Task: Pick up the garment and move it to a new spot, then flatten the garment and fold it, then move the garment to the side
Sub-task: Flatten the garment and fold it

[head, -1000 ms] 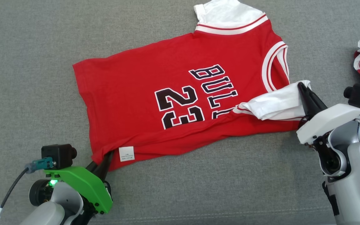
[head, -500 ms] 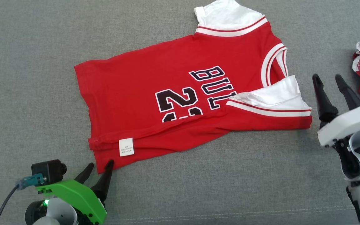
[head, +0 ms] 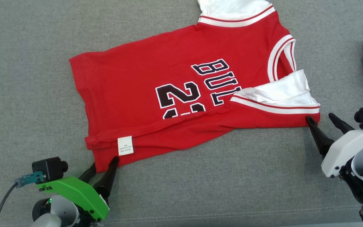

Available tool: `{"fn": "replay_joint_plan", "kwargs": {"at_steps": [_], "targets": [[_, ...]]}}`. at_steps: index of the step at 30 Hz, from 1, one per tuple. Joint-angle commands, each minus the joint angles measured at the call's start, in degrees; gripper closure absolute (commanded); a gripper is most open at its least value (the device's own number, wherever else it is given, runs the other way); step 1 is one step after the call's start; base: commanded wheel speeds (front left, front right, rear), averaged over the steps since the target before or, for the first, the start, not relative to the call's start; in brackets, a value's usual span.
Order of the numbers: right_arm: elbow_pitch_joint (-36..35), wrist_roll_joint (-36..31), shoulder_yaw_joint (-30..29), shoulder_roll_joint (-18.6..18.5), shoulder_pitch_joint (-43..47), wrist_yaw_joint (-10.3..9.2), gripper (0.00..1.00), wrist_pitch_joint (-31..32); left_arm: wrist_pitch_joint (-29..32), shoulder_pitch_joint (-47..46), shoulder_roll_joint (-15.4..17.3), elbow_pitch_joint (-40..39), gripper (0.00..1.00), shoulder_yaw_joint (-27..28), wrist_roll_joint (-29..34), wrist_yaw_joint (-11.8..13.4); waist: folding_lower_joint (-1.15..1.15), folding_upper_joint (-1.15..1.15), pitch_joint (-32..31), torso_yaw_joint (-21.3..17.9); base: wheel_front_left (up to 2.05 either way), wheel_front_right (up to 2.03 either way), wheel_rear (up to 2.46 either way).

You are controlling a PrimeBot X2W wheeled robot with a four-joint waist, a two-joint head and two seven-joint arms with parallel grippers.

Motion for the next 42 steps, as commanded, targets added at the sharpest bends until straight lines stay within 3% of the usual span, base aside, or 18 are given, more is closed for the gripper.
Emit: {"fn": "replay_joint_plan", "kwargs": {"at_steps": [1, 11, 12, 13, 14, 15, 16, 17, 22, 27, 32, 36, 40, 41, 42], "targets": [[0.1, 0.3, 0.2, -0.3, 0.4, -0.03, 0.00, 0.6, 0.6, -0.2, -0.6, 1.3, 0.00, -0.3, -0.5, -0.2, 0.00, 0.00, 0.5, 0.3, 0.00, 0.00, 0.00], [2.4, 1.2, 1.1, 0.0, -2.3, -0.03, 0.00, 1.7, 3.7, -0.4, -1.9, 4.6, 0.00, -2.7, -2.0, -2.8, 0.00, 0.00, 1.4, 1.1, 0.00, 0.00, 0.00], [2.6, 1.6, 1.2, 0.0, -2.6, -0.03, 0.00, 1.8, 3.9, -0.4, -2.2, 4.7, 0.32, -3.1, -1.9, -3.3, 0.00, 0.00, 1.5, 1.2, 0.00, 0.00, 0.00], [2.9, 1.9, 1.3, -0.1, -2.7, -0.03, 0.00, 2.0, 4.2, -0.6, -2.7, 4.8, 0.55, -3.6, -1.9, -3.8, 0.00, 0.00, 1.5, 1.3, 0.00, 0.00, 0.00], [3.2, 2.0, 1.4, -0.2, -2.9, -0.03, 0.27, 2.1, 4.4, -0.8, -3.2, 4.9, 0.81, -3.9, -2.1, -4.2, 0.00, 0.00, 1.6, 1.4, 0.00, 0.00, 0.00], [3.5, 2.4, 1.5, -0.2, -3.1, -0.03, 0.51, 2.2, 4.6, -1.0, -3.6, 5.1, 1.00, -4.3, -2.1, -4.8, 0.00, 0.00, 1.6, 1.5, 0.00, 0.00, 0.00], [3.8, 2.7, 1.8, -0.3, -3.3, -0.03, 0.72, 2.5, 4.6, -1.3, -3.9, 5.3, 1.00, -4.5, -2.2, -5.4, 0.00, 0.00, 1.6, 1.5, 0.00, 0.00, 0.00], [4.0, 3.0, 2.1, -0.4, -3.5, -0.02, 1.00, 2.4, 4.8, -1.6, -4.0, 5.5, 1.00, -4.8, -2.2, -6.0, 0.00, 0.00, 1.6, 1.6, 0.00, 0.00, 0.00], [4.8, 5.4, 2.8, -2.7, -4.3, -0.06, 1.00, 3.6, 4.9, -1.7, -2.0, 6.3, 1.00, -4.3, -2.2, -7.9, 0.00, 0.00, 0.4, 1.5, 0.00, 0.00, 0.00], [1.5, 10.4, -1.5, -7.3, -2.9, -0.08, 1.00, 6.6, 7.2, 0.5, 4.8, -1.2, 1.00, -2.2, -4.2, -10.7, 0.00, 0.00, -2.0, 1.9, 0.00, 0.00, 0.00], [-3.6, 15.0, -3.6, -10.3, 2.8, -0.08, 1.00, 13.4, 8.6, 5.2, 9.3, -8.6, 1.00, -1.8, -6.2, -10.2, 0.00, 0.00, -3.2, 2.1, 0.00, 0.00, 0.00], [-5.9, 16.7, -5.0, -10.0, 7.5, -0.07, 1.00, 15.9, 7.6, 8.1, 9.8, -9.9, 1.00, -1.5, -7.0, -9.0, 0.00, 0.00, -3.0, 2.2, 0.00, 0.00, 0.00], [-5.1, 15.0, -5.5, -8.5, 10.4, -0.07, 1.00, 15.9, 6.1, 10.0, 7.7, -8.9, 1.00, -2.4, -6.5, -7.8, 0.00, 0.00, -2.4, 2.2, 0.00, 0.00, 0.00], [-5.0, 14.4, -5.8, -8.1, 10.4, -0.07, 0.66, 15.4, 5.7, 10.3, 7.1, -8.6, 0.72, -2.6, -6.5, -7.7, 0.00, 0.00, -2.2, 2.3, 0.00, 0.00, 0.00], [-4.9, 13.5, -5.9, -7.9, 10.4, -0.07, 0.00, 14.9, 5.5, 10.3, 6.7, -8.3, 0.00, -2.7, -6.3, -7.5, 0.00, 0.00, -2.1, 2.5, 0.00, 0.00, 0.00]]}}
